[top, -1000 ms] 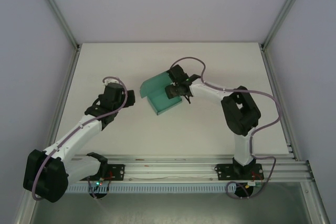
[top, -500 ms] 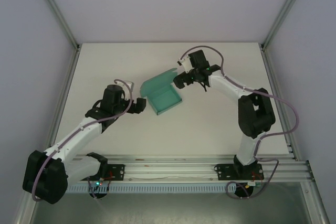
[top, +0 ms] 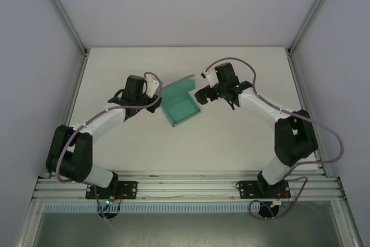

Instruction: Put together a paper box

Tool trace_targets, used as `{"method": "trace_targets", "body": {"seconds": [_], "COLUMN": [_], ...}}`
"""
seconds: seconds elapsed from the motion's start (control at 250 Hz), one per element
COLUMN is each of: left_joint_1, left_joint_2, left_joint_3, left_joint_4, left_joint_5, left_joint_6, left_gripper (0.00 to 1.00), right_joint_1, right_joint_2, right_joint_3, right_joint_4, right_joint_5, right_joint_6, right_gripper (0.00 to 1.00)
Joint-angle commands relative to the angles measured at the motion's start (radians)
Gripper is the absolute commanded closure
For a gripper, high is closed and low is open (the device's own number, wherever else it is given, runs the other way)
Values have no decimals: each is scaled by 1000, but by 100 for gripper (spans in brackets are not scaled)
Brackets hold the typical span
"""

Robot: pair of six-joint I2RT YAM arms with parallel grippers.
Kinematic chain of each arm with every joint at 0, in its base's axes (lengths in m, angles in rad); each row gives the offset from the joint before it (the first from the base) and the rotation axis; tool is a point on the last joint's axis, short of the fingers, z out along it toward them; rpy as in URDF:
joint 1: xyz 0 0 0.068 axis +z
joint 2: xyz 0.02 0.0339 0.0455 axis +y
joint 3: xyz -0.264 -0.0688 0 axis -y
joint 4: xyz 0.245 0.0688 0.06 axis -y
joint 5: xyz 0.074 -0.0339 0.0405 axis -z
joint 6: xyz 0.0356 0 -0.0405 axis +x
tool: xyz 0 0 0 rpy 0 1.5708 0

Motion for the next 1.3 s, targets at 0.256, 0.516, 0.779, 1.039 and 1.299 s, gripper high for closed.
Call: {"method": "trace_targets", "body": {"seconds": [0.256,0.516,0.779,1.039,1.299], "left_joint_1": [8,6,-7,-9,-8], "left_joint_2": [130,196,166,62,-192], "left_joint_3": [249,344,305,228,-5], "left_joint_4": [-322,-377,-351,-259,14], "left_joint_5": [247,280,228,190,-146], "left_joint_6": [411,438,390,272,-137], "left_gripper": [100,100,76,0,0], "right_joint_1": [-22,-27,17,114,196], "right_joint_2": [-135,-121,-218,-53,85], "right_joint_3": [-87,-84,-264,-189,-144], "right_joint_4": [-2,-133,64,35,69], "right_joint_5": [34,13,35,150,249], "right_joint_6": [3,320,558,572,633], "right_gripper": [0,7,6,20,32]}}
